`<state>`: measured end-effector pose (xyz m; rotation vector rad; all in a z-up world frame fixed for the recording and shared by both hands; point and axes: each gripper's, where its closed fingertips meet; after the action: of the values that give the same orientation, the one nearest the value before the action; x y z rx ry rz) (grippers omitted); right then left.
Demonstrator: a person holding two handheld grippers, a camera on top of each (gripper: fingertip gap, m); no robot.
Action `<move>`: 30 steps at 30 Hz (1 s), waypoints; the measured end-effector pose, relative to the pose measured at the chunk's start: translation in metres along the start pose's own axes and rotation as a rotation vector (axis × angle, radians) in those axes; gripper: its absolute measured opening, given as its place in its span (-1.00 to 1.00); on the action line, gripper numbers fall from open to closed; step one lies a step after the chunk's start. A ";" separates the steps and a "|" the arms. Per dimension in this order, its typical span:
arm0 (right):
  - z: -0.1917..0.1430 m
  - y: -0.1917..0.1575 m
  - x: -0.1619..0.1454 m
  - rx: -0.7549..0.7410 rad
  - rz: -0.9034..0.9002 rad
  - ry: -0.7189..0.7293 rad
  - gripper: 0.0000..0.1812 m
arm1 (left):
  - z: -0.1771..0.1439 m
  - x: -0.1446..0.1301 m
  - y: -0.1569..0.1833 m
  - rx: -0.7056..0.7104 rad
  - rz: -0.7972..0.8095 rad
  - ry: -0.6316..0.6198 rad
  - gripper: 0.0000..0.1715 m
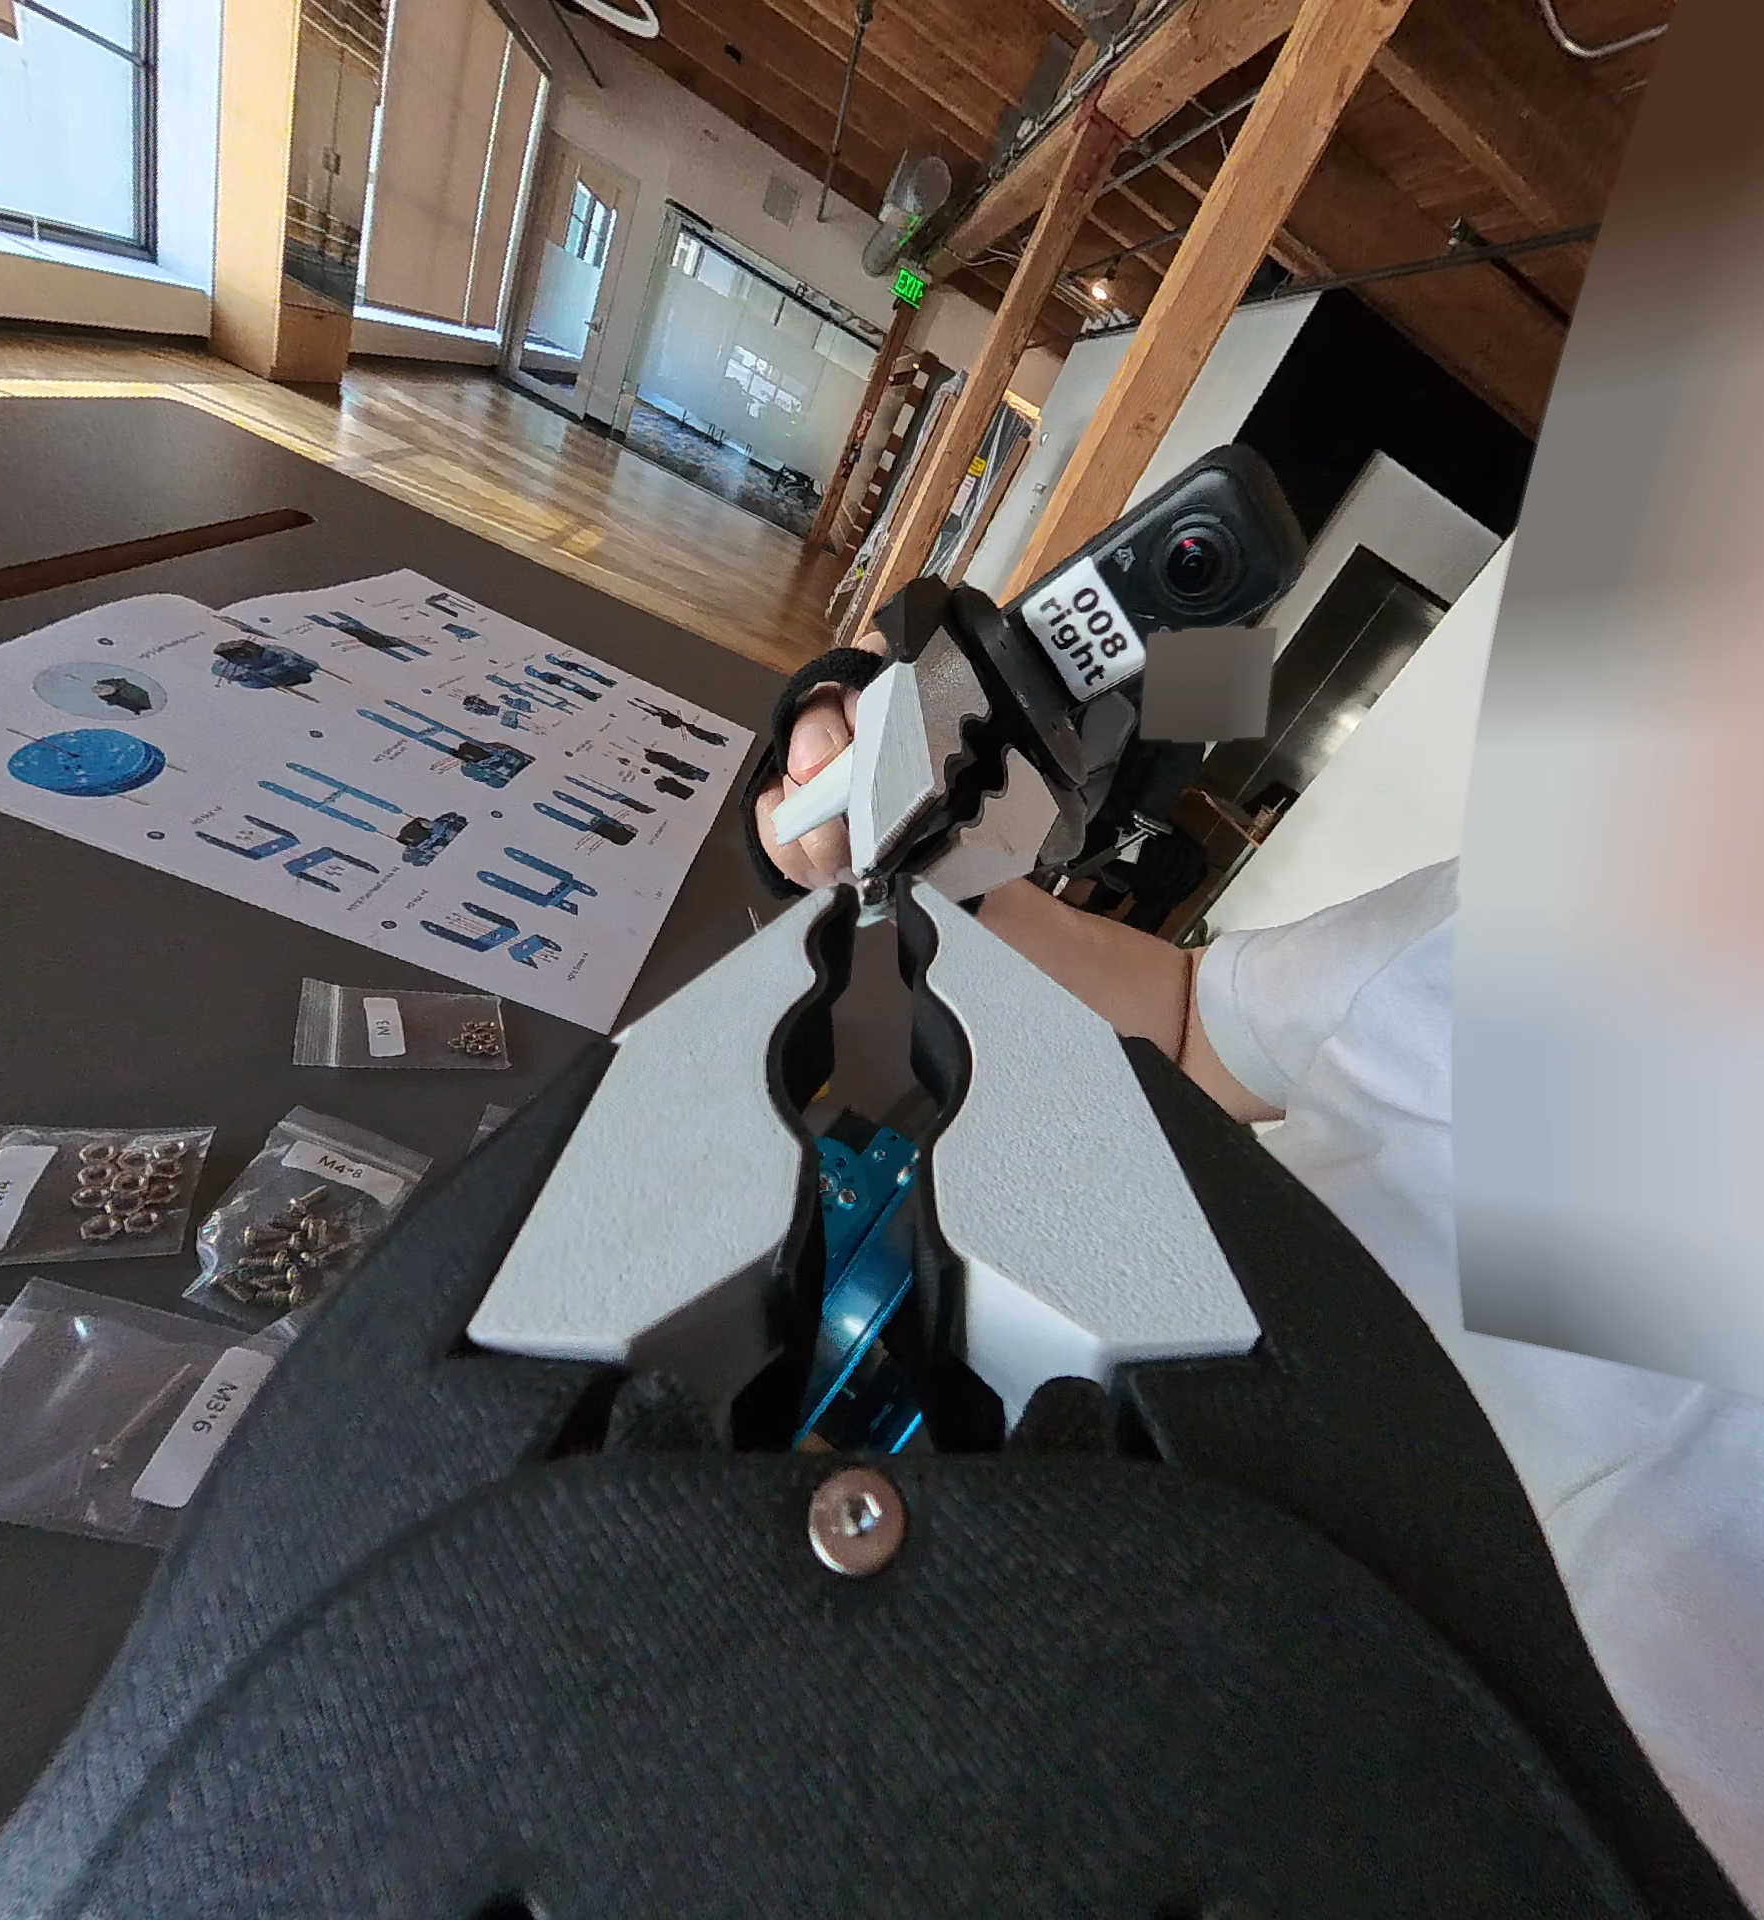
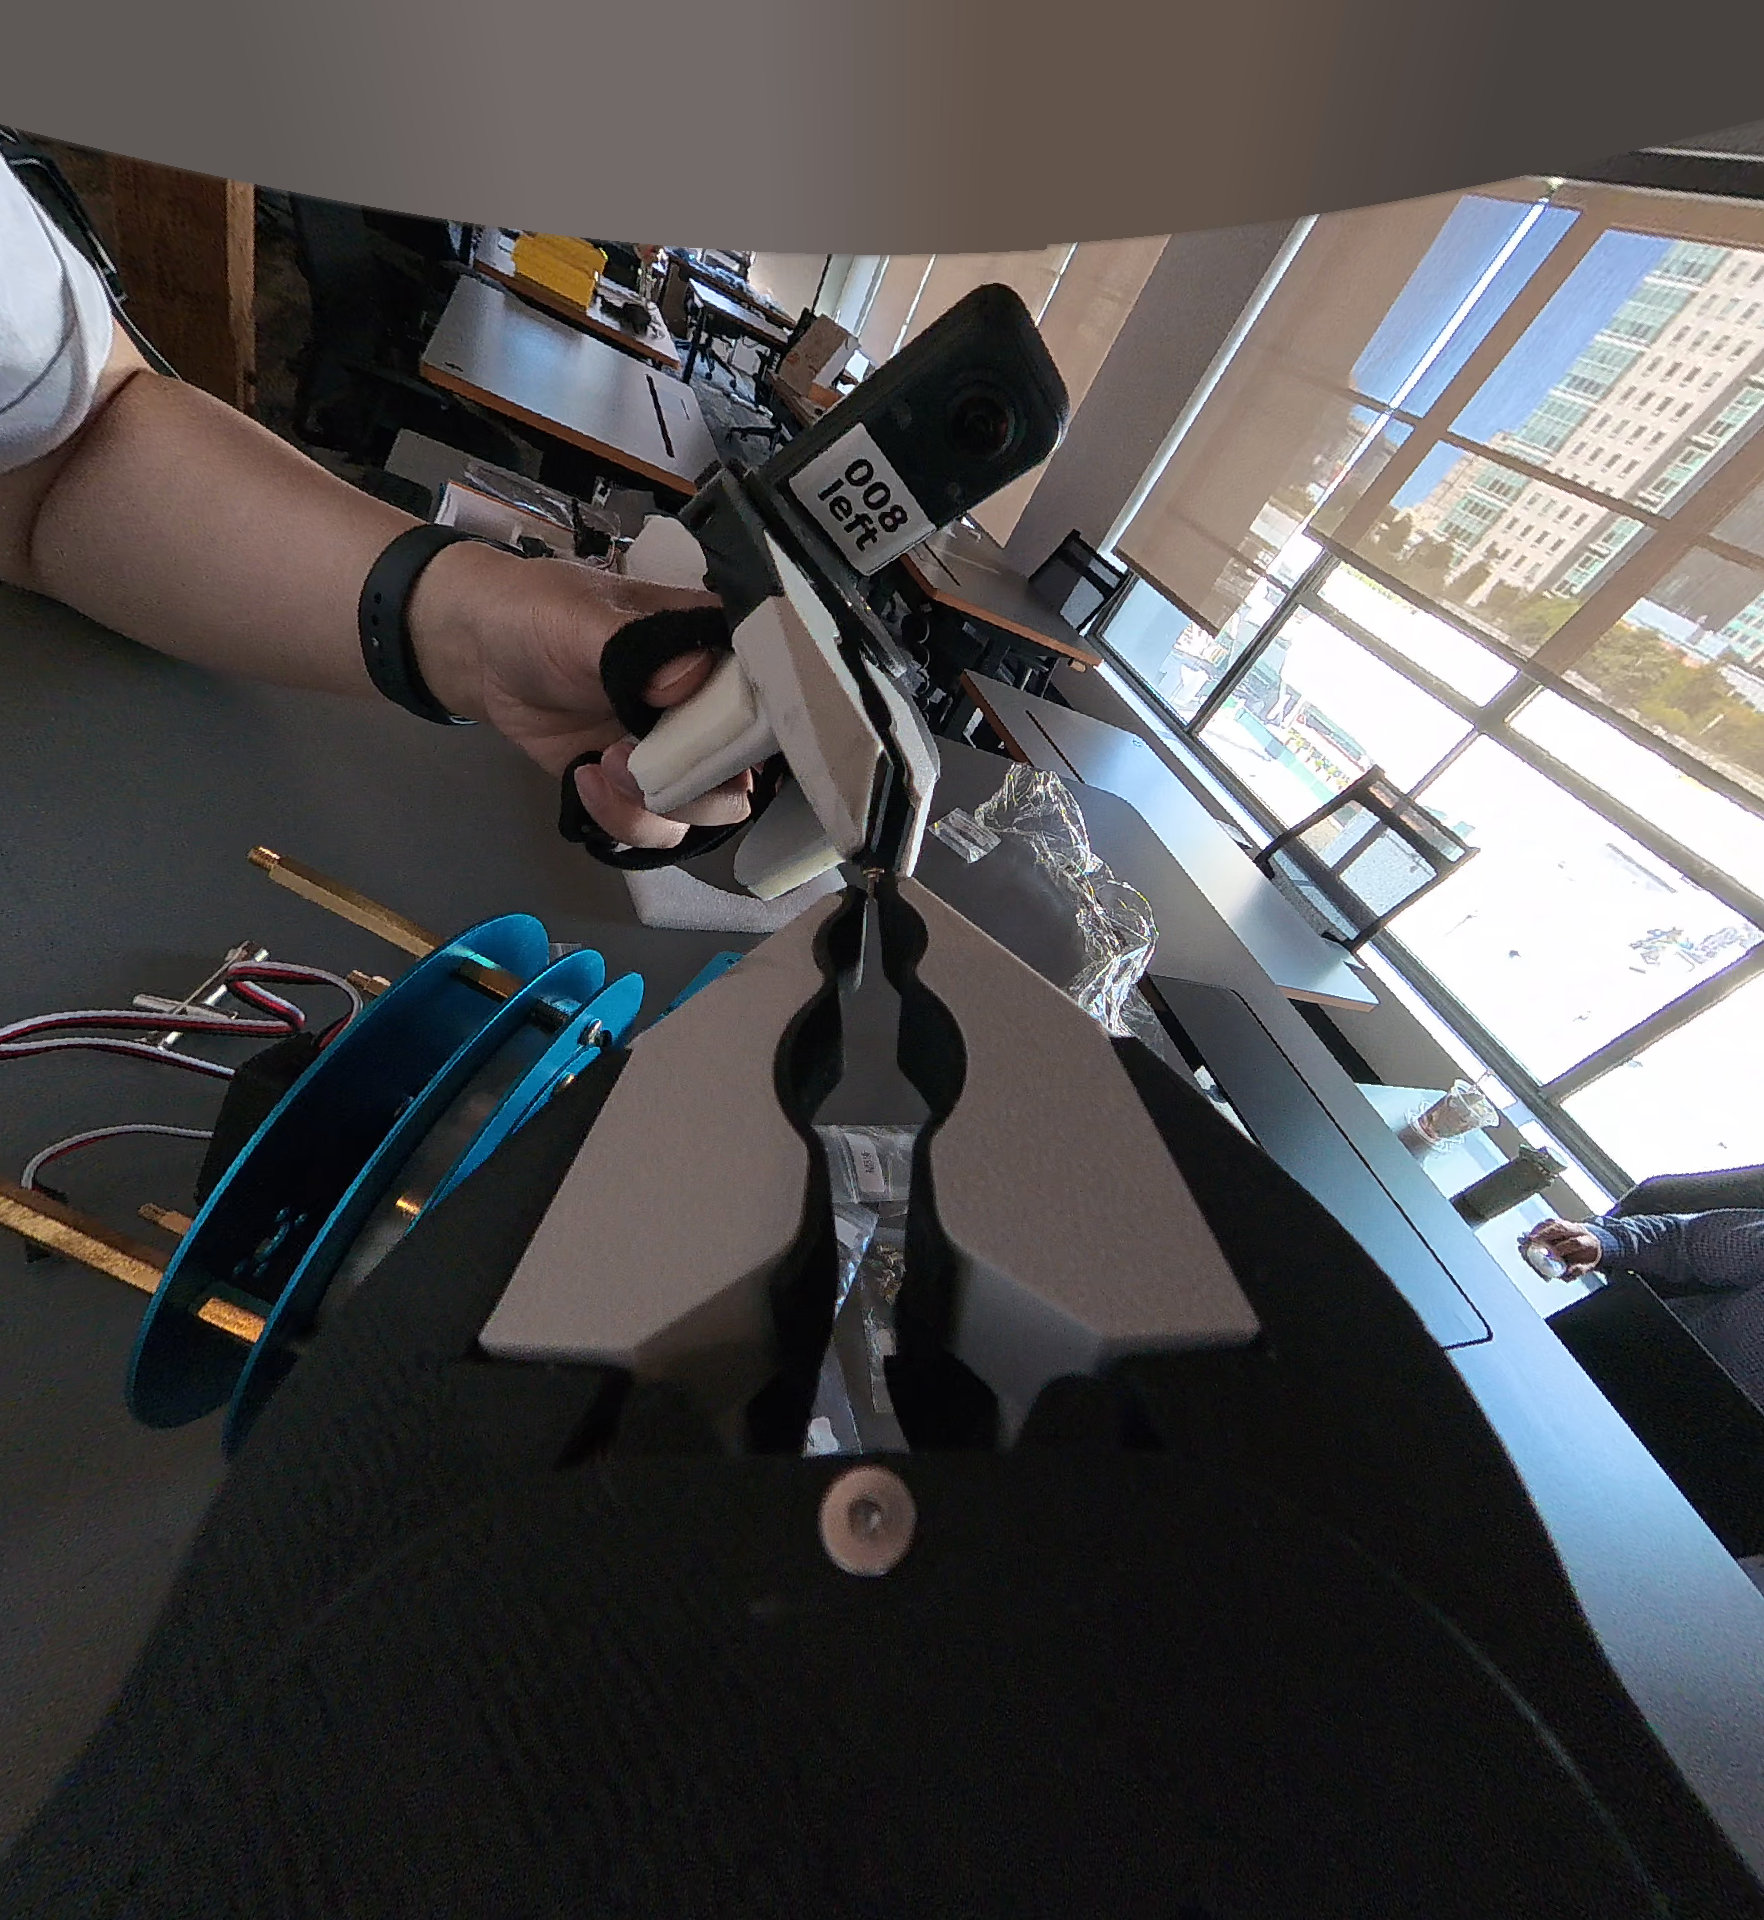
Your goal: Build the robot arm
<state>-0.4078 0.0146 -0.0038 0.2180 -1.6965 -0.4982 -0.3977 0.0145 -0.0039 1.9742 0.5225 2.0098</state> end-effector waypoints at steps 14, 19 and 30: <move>0.001 -0.001 -0.004 0.011 0.012 -0.008 -0.92 | 0.001 -0.005 -0.005 0.004 -0.002 -0.020 -0.97; -0.016 0.000 -0.011 0.007 0.058 -0.051 -0.85 | -0.001 -0.017 -0.002 -0.033 0.037 -0.156 -0.97; -0.090 0.025 -0.055 -0.184 0.195 -0.092 -0.85 | 0.005 -0.064 0.001 -0.172 0.488 -0.825 -0.96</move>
<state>-0.3064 0.0411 -0.0310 -0.1042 -1.7286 -0.5215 -0.3909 -0.0140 -0.0613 2.7097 -0.3350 1.1637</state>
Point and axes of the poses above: each gripper's, where its closed fingertips meet, z out along the fingers, x out of its top, y = z × x across the jaws, and after that the axes turned 1 degree about -y, right-handed
